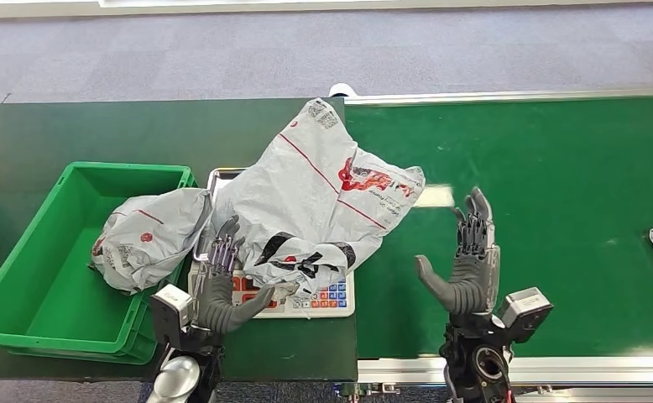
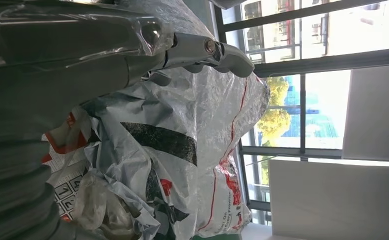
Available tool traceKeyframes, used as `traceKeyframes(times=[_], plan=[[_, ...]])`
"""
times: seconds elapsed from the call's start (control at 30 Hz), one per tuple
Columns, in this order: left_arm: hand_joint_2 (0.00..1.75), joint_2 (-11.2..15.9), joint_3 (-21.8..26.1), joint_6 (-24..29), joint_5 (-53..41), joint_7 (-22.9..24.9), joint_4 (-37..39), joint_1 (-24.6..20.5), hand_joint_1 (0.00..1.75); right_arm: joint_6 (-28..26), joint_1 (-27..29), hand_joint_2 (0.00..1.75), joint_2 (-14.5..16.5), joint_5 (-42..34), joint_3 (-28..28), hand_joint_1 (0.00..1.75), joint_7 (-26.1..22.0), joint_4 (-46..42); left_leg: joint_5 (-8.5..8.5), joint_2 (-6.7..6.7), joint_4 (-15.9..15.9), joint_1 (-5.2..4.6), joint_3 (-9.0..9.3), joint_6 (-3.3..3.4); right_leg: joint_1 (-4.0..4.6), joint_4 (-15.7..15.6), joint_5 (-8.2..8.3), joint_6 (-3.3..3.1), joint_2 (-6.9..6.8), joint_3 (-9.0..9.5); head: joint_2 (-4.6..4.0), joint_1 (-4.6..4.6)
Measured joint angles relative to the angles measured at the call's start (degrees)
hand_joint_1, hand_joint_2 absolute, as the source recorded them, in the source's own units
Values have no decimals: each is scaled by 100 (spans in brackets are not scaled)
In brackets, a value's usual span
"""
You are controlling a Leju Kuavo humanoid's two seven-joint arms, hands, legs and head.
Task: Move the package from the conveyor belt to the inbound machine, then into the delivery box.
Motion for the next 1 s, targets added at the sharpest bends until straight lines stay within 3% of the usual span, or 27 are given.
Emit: traceKeyframes(times=[0.3,0.53,0.67,0.8,1.0], plan=[[175,22,-39,-39,-373,-84,34,-121,0,-197,60,175,87,280,-188,0,-86,59,1,-2,0,0,0,0,0,0,0,0,-1,-2,0,0],[175,143,-210,-533,-1017,521,285,-1144,0,-185,-40,175,95,841,-181,0,-121,15,7,-1,1,0,1,3,0,0,8,0,-2,2,0,0],[175,179,-331,-435,-1289,707,606,-1771,0,-100,-245,175,131,889,-61,0,-29,-15,10,0,2,0,1,5,0,1,9,1,-1,2,0,1],[175,219,-456,-87,-1608,809,815,-2104,0,-53,-371,175,200,729,-34,0,-126,31,10,-2,2,0,-1,5,0,1,8,1,-1,-1,0,-1],[175,286,-666,-186,-1899,1179,916,-2459,0,-250,-447,175,304,730,26,0,-242,50,9,0,1,0,-7,5,0,1,8,1,-1,-3,0,0]])
